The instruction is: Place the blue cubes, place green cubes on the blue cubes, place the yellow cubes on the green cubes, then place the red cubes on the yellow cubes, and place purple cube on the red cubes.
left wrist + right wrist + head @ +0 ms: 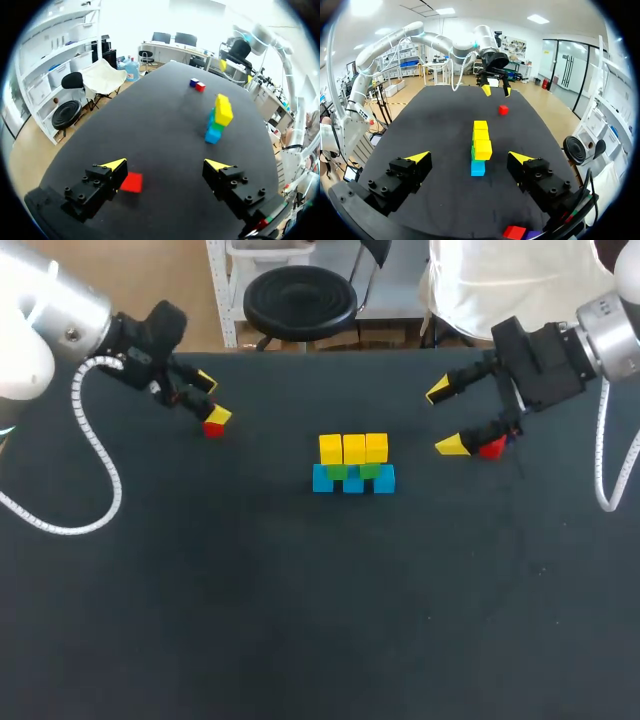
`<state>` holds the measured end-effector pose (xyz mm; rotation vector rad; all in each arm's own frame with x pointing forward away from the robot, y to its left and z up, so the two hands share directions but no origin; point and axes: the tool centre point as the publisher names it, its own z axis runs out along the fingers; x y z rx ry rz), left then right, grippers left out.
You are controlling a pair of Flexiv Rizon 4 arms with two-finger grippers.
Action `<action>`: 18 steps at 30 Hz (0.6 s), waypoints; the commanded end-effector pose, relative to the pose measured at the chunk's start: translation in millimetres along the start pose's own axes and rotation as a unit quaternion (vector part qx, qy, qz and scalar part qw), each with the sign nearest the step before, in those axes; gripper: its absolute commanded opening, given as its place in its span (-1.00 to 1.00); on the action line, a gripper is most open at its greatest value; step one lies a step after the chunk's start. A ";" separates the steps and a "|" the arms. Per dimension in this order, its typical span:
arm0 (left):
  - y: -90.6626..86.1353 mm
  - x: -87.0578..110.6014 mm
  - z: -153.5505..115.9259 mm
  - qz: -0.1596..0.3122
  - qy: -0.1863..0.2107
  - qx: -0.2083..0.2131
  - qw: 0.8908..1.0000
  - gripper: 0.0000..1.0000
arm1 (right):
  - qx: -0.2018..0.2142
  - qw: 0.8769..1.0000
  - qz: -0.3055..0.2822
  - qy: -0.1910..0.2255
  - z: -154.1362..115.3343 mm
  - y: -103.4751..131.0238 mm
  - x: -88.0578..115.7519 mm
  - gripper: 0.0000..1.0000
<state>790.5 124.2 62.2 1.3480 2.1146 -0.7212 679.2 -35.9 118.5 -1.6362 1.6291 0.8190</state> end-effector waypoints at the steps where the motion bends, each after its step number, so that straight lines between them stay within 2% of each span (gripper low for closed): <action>1: 24.7 14.3 1.7 0.004 -0.008 0.009 1.000 1.00 | 0.001 1.000 0.000 0.001 -0.3 0.7 -0.3 1.00; 8: 33.9 31.4 -0.9 -0.002 -0.019 0.005 1.000 1.00 | 0.001 1.000 0.000 0.001 -0.3 0.7 -0.3 1.00; 11: 35.2 38.0 1.1 0.004 -0.019 0.017 1.000 1.00 | 0.001 1.000 0.000 0.001 -0.3 0.7 -0.3 1.00; 18: 38.5 56.7 6.8 -0.018 -0.016 0.007 1.000 1.00 | 0.001 1.000 0.000 0.001 -0.3 0.7 -0.3 1.00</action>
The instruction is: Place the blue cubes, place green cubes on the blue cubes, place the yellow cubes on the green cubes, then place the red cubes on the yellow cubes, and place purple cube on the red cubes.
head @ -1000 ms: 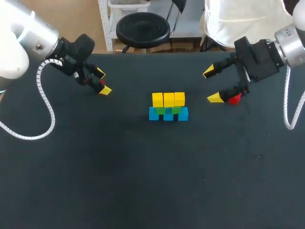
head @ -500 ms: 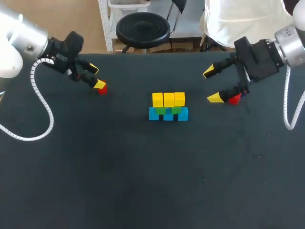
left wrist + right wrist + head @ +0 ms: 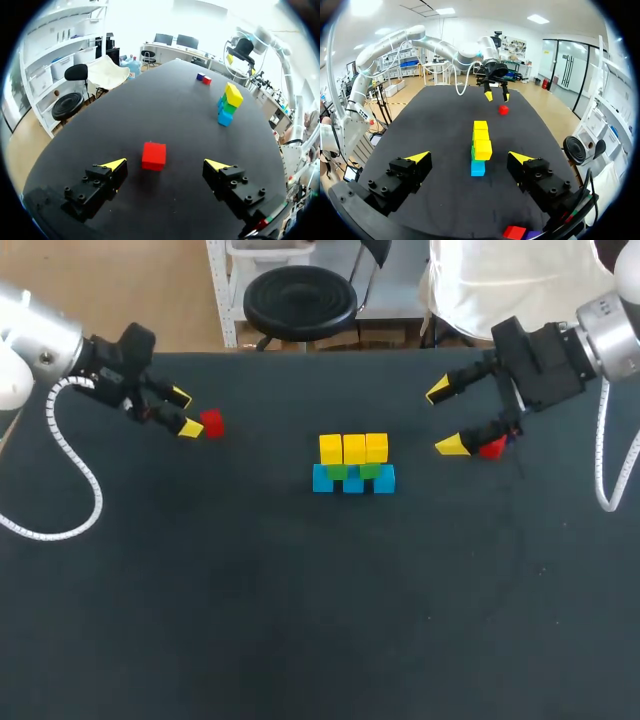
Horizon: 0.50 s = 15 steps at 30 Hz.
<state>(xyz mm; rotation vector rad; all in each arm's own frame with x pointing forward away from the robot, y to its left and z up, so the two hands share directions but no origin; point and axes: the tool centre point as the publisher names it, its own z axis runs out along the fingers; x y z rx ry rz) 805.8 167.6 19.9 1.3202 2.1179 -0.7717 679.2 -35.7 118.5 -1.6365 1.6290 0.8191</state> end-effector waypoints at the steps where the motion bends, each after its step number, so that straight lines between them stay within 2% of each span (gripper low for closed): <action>1: 3.6 6.9 4.1 -0.009 -0.006 -0.006 1.000 1.00 | 0.001 1.000 0.000 0.001 -0.5 0.7 -0.2 1.00; 5: 7.0 7.5 6.6 -0.012 -0.013 -0.023 1.000 1.00 | 0.001 1.000 0.000 0.001 -0.5 0.7 -0.2 1.00; 15: 3.5 3.8 13.0 0.016 -0.025 -0.003 1.000 1.00 | 0.001 1.000 0.000 0.001 -0.5 0.7 -0.2 1.00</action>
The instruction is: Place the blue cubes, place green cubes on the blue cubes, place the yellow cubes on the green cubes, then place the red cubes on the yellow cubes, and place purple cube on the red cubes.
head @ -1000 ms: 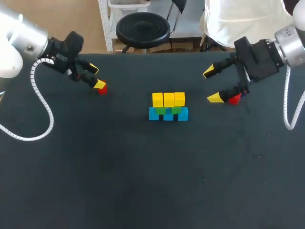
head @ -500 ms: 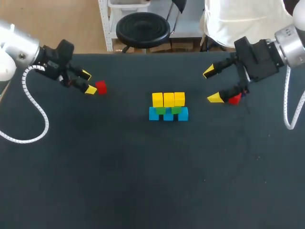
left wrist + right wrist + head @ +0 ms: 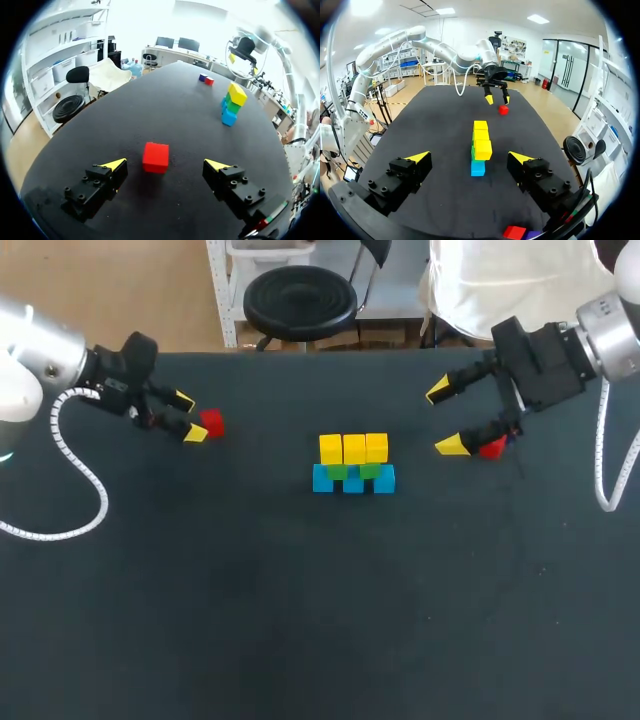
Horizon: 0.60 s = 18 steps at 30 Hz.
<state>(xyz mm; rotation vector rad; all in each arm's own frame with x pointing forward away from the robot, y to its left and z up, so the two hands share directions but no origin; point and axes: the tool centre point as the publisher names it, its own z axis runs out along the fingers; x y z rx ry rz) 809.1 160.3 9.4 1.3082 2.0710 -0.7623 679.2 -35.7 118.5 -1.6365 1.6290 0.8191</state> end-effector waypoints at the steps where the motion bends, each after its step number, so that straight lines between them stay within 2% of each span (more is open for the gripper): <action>1: 0.9 2.3 0.0 0.004 -0.005 0.006 1.000 1.00 | 0.001 1.000 0.000 0.000 -0.5 0.7 -0.2 1.00; 18: -5.5 -7.8 7.1 0.025 0.004 0.011 1.000 1.00 | 0.001 1.000 0.000 0.000 -0.5 0.7 -0.2 1.00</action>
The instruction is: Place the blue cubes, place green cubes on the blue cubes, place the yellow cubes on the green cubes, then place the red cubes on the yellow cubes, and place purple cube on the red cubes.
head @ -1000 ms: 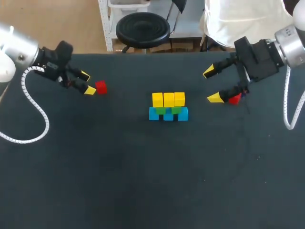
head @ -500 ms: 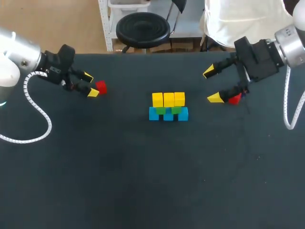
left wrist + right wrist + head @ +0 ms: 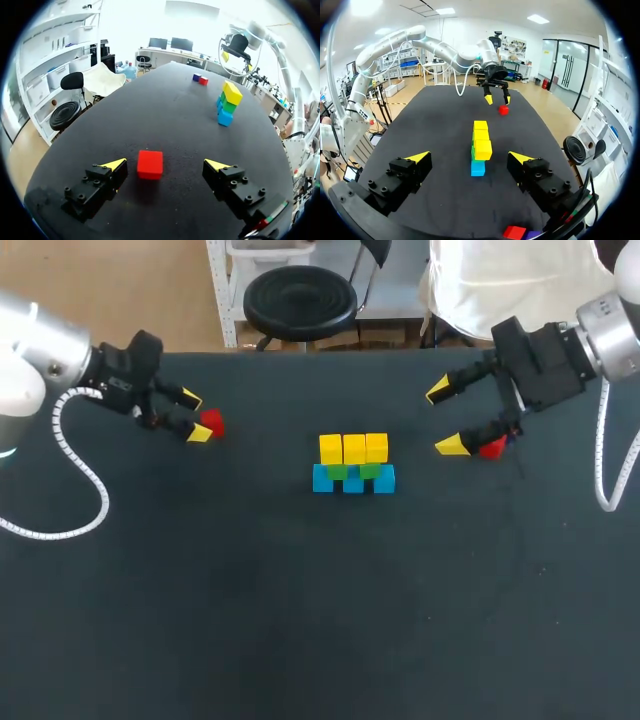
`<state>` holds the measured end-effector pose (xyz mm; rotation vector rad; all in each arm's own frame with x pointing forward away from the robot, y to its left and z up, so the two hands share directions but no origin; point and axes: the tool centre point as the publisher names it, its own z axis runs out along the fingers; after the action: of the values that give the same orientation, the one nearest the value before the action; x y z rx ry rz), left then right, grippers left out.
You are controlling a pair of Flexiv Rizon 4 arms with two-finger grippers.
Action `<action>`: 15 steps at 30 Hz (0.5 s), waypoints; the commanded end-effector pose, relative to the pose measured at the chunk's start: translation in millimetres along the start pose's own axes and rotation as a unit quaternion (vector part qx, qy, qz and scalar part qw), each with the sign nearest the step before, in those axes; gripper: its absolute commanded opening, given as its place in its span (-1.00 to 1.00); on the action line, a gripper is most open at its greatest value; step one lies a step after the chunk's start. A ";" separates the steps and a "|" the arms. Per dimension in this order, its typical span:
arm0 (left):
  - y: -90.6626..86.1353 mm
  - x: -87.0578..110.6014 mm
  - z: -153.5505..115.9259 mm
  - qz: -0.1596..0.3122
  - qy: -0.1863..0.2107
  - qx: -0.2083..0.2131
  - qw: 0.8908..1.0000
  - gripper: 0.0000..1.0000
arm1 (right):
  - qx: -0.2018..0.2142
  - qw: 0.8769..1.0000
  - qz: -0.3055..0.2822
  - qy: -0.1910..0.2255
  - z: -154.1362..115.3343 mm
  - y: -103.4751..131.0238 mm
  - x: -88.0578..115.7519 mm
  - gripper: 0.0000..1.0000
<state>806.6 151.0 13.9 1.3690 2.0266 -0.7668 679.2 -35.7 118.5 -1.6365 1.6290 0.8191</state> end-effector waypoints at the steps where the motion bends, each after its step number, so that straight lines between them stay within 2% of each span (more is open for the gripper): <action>1: 1.6 0.6 4.9 -0.001 0.004 -0.001 1.000 1.00 | 0.001 1.000 0.000 0.000 -0.5 0.7 -0.2 1.00; 15: 8.0 -2.7 11.5 -0.007 0.001 -0.008 1.000 1.00 | 0.001 1.000 0.000 0.000 -0.5 0.7 -0.2 1.00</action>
<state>815.0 144.0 8.8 1.3465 2.0441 -0.7511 679.2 -35.7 118.5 -1.6365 1.6290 0.8191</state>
